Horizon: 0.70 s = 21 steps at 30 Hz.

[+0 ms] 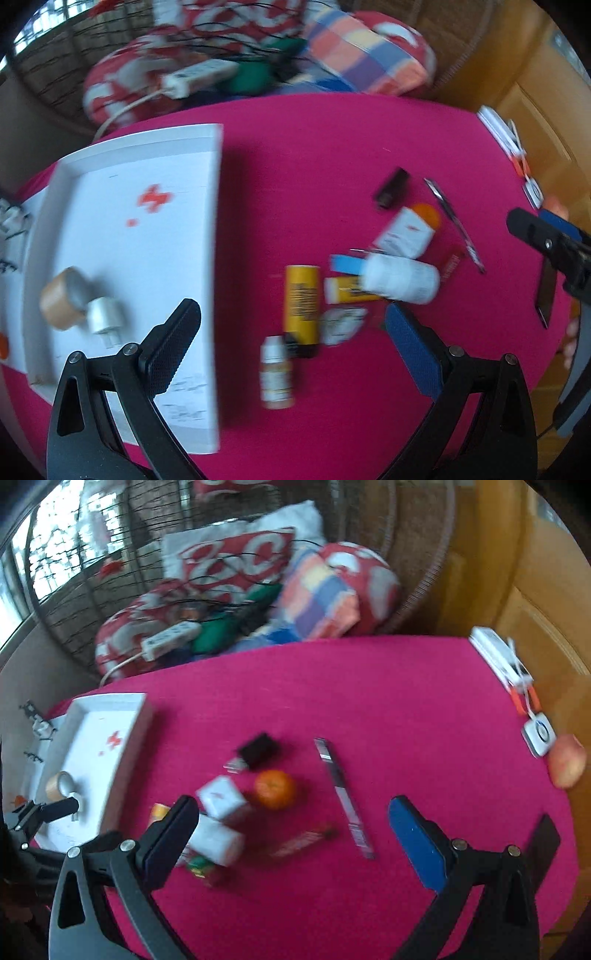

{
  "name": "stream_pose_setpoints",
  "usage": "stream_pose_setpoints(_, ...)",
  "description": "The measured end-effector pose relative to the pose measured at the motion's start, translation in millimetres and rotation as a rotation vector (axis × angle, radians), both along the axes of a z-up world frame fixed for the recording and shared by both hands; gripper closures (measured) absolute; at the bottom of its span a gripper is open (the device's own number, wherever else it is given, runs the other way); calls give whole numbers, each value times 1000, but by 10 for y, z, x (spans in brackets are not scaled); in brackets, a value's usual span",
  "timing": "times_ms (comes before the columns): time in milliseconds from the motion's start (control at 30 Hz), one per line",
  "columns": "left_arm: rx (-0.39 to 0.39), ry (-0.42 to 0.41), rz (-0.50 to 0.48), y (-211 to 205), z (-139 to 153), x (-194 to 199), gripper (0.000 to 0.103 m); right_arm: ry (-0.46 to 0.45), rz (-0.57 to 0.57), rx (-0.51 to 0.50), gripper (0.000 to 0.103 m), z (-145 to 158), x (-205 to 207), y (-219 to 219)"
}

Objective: Organize rigid objects
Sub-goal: 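Return the left tool to the pile and grasp the white pill bottle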

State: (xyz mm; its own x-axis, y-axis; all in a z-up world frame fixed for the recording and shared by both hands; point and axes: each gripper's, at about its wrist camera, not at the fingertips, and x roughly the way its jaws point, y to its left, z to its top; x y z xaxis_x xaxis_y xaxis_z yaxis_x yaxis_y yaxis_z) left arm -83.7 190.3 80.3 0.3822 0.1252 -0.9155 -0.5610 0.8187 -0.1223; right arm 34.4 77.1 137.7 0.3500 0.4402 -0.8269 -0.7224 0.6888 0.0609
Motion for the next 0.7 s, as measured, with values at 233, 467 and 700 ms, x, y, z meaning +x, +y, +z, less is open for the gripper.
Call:
stream_pose_setpoints(233, -3, 37, -77, -318, -174, 419, 2, 14, -4, -41, 0, -121, 319, -286)
stream_pose_setpoints(467, 16, 53, -90, -462, -330, 655, 2, 62, 66, -63, 0, -282, 582, -358)
stream_pose_setpoints(700, 35, 40, -92, -434, -355, 685, 4, 61, 213, -131, 3, -508, 581, -55)
